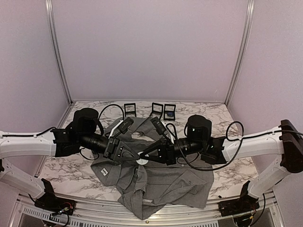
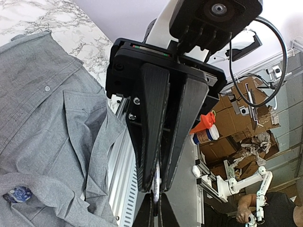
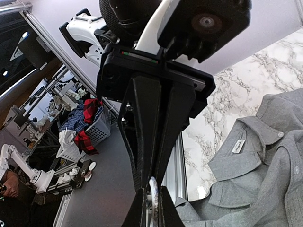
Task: Remove the brooch from the garment
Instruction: Close the brooch at the center of the board.
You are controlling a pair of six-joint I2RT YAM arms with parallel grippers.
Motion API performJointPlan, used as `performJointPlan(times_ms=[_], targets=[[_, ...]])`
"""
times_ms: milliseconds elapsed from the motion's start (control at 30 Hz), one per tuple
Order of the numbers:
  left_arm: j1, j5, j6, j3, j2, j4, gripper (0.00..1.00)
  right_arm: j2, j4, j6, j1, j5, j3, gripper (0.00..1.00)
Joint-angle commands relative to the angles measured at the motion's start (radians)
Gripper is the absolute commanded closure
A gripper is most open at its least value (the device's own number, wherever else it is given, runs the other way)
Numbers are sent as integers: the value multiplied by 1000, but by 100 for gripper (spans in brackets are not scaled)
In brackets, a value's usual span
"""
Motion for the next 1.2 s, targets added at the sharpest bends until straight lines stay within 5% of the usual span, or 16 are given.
performJointPlan(times_ms=[0, 800, 1167], targets=[[-16, 33, -43, 7, -37, 163, 100, 12, -51, -25, 18, 116, 25, 94], [-13, -109, 101, 44, -34, -54, 100, -30, -55, 28, 20, 177, 33, 82], [-13, -145, 199, 93, -1, -157, 100, -67, -104, 22, 18, 195, 50, 50]])
